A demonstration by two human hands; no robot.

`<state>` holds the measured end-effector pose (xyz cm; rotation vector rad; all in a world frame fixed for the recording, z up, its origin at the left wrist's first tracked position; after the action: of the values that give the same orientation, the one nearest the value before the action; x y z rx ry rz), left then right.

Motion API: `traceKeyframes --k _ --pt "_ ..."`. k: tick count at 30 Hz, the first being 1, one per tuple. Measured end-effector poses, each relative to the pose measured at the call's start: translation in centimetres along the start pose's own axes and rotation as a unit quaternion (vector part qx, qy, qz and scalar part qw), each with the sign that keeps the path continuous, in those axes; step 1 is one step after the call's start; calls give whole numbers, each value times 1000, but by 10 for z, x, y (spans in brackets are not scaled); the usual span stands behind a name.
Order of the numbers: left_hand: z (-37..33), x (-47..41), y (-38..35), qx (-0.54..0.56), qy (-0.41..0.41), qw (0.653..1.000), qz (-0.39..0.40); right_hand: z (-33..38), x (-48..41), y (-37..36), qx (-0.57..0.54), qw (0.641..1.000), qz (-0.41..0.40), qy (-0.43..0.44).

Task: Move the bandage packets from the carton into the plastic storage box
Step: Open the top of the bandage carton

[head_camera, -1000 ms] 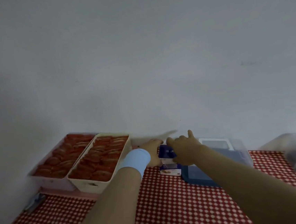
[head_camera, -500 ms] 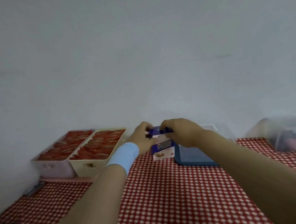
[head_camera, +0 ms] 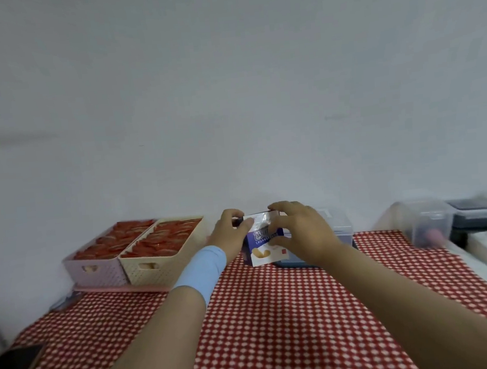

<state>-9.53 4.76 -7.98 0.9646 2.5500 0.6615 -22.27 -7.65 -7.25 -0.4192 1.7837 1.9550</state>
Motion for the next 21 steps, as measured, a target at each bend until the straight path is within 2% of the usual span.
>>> traceKeyframes --k 3,7,15,21 --pt "-5 -9 -10 11 -13 1000 -8 -14 0 -1 1 999 -44 -13" --pt "-8 -25 -29 29 -15 999 -13 -34 -3 -6 8 996 -90 13" --pt "-43 -47 -60 -7 -25 1000 16 -86 2 15 -13 995 -100 5" --pt "-40 -35 -52 8 -34 999 13 -65 1 22 38 995 -81 49"
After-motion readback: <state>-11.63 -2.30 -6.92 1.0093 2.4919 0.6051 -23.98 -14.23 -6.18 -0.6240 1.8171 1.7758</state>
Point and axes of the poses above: each hand's wrist, its own x-axis away from the middle knuckle, its own y-axis out of the back of the hand, z = x × y, the point moved 4 cm from there along -x, towards the middle knuckle, and after that the axes turned 7 degrees about z, right-handed, at the moved point
